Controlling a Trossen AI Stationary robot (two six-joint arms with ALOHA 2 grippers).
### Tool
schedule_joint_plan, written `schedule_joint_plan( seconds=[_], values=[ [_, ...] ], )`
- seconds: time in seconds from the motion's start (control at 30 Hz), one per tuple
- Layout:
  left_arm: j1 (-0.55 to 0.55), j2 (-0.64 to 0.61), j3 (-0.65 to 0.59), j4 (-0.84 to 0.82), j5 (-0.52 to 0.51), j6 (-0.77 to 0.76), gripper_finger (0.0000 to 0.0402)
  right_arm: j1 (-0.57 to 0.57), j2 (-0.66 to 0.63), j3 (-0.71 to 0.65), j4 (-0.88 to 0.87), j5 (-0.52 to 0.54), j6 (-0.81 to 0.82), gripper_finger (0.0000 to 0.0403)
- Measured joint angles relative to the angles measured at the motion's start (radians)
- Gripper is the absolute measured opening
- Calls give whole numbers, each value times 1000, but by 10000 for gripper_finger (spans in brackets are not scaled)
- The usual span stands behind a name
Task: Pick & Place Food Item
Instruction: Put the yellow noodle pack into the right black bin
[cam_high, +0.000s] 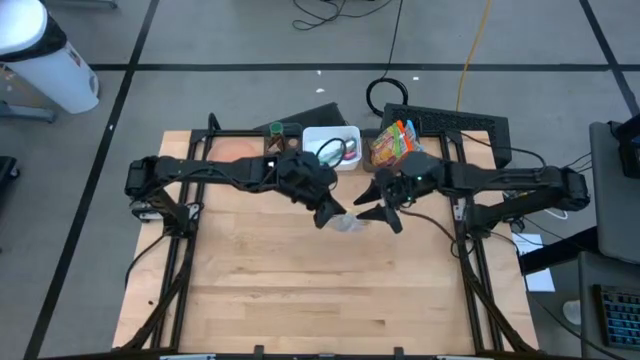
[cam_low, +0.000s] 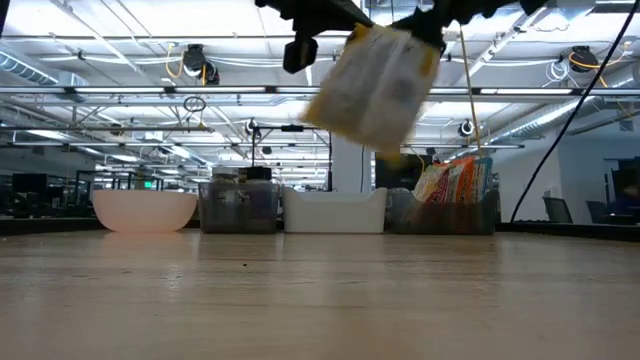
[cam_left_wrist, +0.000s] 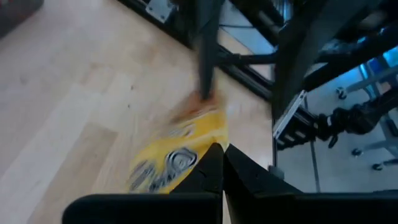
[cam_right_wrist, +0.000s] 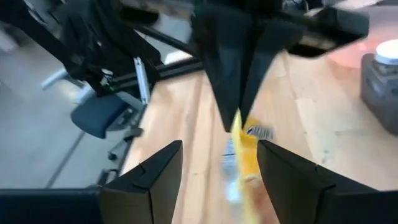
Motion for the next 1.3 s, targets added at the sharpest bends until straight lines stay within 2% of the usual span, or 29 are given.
schedule_joint_plan(
  seconds=[0.4, 0.73, 1.0, 1.1, 1.2, 1.3],
  values=[
    [9, 0, 1, 25, -8, -3, 0, -32, 50, -1, -21, 29, -54, 183],
    [35, 0, 1, 32, 2, 25, 0, -48, 77, 0, -39, 26, -80, 117],
    [43, -1, 2, 23, 18, 56, 0, -57, 81, -1, -40, 23, -86, 41],
    [48, -1, 2, 15, 17, 62, 0, -73, 81, -1, -39, -11, -83, 17],
    [55, -1, 2, 1, 18, 63, 0, -86, 81, -1, -39, -26, -80, 4],
    [57, -1, 2, 5, 18, 63, 0, -96, 82, -1, -33, -31, -80, 6]
  ],
)
